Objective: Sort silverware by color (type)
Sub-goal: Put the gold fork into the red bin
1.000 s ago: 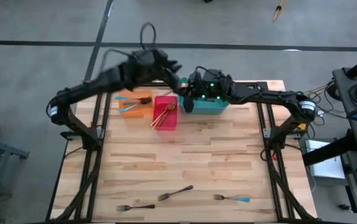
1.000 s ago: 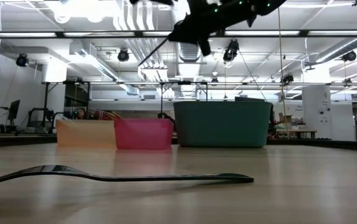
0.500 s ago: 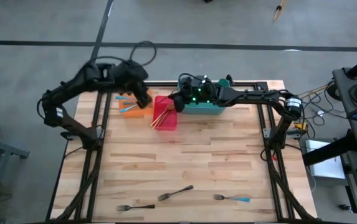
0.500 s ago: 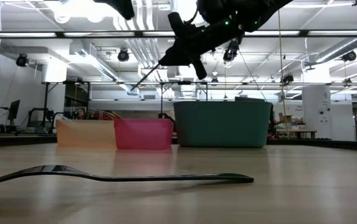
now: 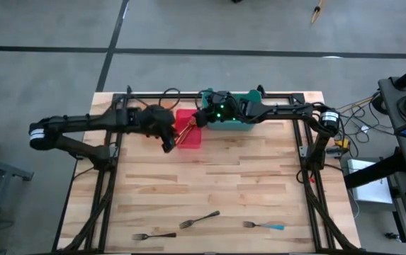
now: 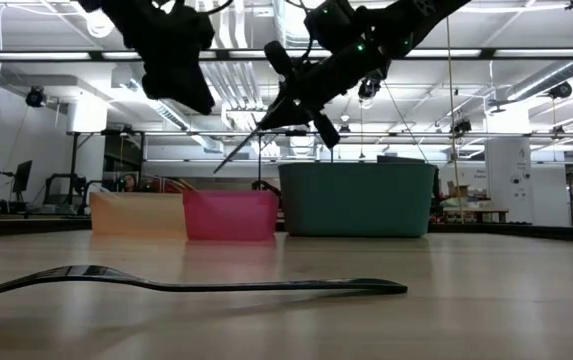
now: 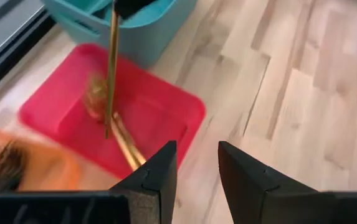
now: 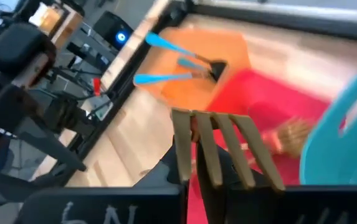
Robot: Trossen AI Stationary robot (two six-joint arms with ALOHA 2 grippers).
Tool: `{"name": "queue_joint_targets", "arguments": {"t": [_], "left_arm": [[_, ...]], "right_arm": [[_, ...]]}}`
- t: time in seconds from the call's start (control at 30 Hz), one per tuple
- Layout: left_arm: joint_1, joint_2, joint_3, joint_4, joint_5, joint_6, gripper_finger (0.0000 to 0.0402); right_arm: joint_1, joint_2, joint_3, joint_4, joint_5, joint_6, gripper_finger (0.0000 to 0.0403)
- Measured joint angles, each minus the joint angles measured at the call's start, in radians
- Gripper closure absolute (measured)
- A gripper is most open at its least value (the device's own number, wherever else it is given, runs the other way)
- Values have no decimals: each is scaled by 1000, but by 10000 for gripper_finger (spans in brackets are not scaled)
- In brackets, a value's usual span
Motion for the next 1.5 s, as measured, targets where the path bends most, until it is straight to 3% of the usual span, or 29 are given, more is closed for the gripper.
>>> {"name": "queue_joint_targets", "arguments": {"t": [0.27,0.5,0.67,0.87,1.33,1.5], "left_arm": [[1,-34,-197,309,6,14,304],[1,-21,-251,474,-61,68,304],[2,-27,-186,479,-120,152,304],[3,-22,-146,413,-298,219,304],[8,126,-189,551,-300,244,309],[8,119,-124,419,-282,141,375]], "right_arm": [[6,-1,14,-25,-24,120,392],[16,-3,47,-27,-25,162,392],[19,-3,55,-31,-26,191,392],[18,-3,55,-32,-26,207,392],[27,-4,55,-35,-15,204,392],[28,-5,55,-32,-15,209,390]]}}
